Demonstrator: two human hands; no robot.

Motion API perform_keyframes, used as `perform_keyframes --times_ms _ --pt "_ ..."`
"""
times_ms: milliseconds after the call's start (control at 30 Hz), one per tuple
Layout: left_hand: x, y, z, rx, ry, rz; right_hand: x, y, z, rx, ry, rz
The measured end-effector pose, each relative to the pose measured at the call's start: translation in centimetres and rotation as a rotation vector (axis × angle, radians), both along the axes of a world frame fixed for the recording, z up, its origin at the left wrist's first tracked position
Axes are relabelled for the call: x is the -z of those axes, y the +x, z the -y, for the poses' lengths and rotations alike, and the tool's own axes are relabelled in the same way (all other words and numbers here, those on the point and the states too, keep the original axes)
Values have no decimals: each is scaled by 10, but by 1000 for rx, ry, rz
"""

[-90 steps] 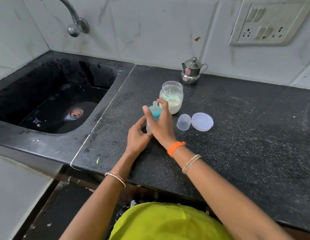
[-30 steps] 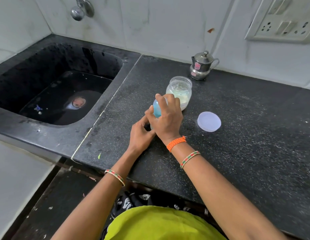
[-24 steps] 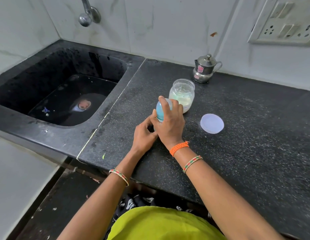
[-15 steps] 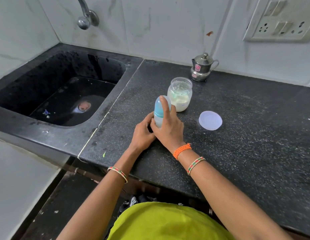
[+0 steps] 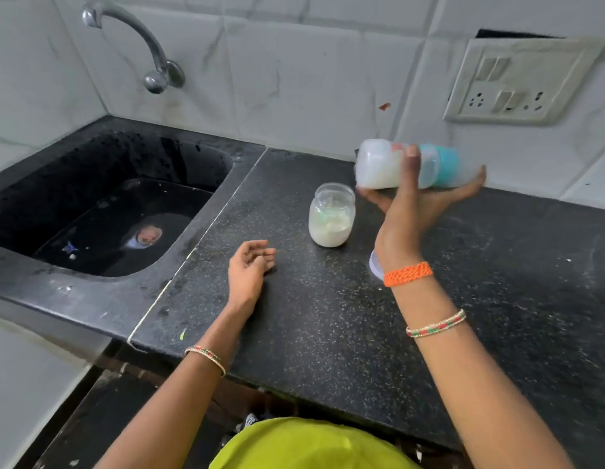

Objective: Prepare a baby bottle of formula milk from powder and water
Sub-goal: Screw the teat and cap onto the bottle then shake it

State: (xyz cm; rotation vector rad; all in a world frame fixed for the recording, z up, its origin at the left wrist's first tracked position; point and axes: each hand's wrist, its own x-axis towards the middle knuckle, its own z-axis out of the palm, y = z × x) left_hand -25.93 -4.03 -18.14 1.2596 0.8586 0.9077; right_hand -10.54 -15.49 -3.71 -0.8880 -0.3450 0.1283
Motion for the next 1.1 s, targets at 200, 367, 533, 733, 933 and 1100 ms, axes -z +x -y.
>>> perform_keyframes --times_ms 200,367,533,733,933,1100 --pt "-18 33 -24 83 50 -111 -28 3 -5 -191 -91 133" --pt "-30 57 -47 195 73 -225 -51 32 -14 -307 -194 195" --pt "-20 68 -66 310 71 -409 -55 57 -24 -76 103 -48" --pt "-12 67 -74 244 44 -422 -42 75 -14 -270 -147 169" --pt "-5 70 -78 208 56 -446 -34 102 -10 -370 -205 99" --pt "-3 68 -83 241 80 -438 -23 114 -20 -251 -54 -69"
